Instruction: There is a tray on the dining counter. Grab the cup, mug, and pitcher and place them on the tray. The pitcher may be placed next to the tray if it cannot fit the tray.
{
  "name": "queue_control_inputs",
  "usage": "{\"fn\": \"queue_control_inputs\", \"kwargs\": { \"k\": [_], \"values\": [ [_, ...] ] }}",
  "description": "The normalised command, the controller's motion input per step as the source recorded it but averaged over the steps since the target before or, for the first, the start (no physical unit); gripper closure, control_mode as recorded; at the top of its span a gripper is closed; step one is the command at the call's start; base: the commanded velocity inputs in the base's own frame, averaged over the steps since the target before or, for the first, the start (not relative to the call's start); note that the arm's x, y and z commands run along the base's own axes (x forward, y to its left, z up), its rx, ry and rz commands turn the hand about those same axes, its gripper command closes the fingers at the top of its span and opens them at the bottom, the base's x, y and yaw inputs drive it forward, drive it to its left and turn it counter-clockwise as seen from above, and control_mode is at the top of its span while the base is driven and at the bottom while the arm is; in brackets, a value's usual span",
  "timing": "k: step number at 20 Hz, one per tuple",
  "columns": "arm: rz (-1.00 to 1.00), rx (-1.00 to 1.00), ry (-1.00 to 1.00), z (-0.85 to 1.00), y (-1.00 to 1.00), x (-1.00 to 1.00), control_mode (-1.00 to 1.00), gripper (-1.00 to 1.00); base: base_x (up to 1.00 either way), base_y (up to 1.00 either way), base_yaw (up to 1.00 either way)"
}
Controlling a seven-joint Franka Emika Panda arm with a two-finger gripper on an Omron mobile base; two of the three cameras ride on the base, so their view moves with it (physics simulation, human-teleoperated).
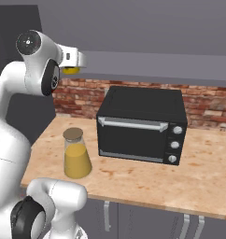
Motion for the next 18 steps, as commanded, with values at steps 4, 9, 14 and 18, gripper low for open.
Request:
{"fn": "queue_control_inputs", "kwargs": {
  "k": [4,9,14,18],
  "values": [
    [0.0,0.0,0.0,0.15,-0.19,-0.65,-1.0,1.0,0.0,0.0,0.0],
    [0.0,0.0,0.0,0.06,-0.19,-0.88,-1.0,1.0,0.0,0.0,0.0],
    [0.0,0.0,0.01,0.0,-0.17,-0.81,-1.0,1.0,0.0,0.0,0.0],
    [0.0,0.0,0.04,0.02,-0.26,-0.65,-1.0,1.0,0.0,0.0,0.0]
  ]
}}
